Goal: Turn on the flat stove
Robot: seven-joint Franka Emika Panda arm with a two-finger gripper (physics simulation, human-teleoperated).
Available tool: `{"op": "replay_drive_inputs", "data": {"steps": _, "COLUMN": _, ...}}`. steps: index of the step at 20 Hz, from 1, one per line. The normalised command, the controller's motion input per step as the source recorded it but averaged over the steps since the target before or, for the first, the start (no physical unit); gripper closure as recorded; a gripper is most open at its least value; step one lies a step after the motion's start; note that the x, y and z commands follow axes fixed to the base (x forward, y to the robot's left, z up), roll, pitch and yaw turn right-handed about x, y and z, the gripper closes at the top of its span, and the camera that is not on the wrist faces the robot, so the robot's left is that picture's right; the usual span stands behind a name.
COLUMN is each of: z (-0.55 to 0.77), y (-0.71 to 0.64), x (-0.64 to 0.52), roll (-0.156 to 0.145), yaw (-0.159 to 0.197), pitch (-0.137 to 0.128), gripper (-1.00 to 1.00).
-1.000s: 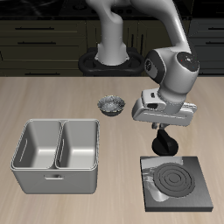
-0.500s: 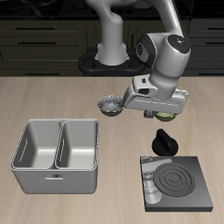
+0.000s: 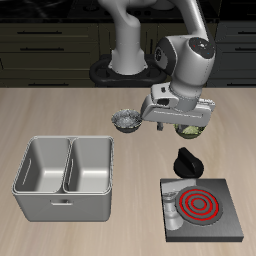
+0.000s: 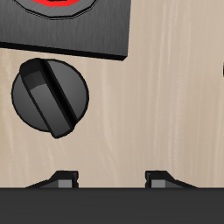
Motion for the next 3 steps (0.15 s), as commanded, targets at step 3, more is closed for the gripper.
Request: {"op": "replay_drive_inputs", "data": {"steps": 3, "z": 0.12, "y": 0.10, "x": -0.10, "roll": 0.009, "yaw": -0.015, "pitch": -0.018, "gripper": -1.00}}
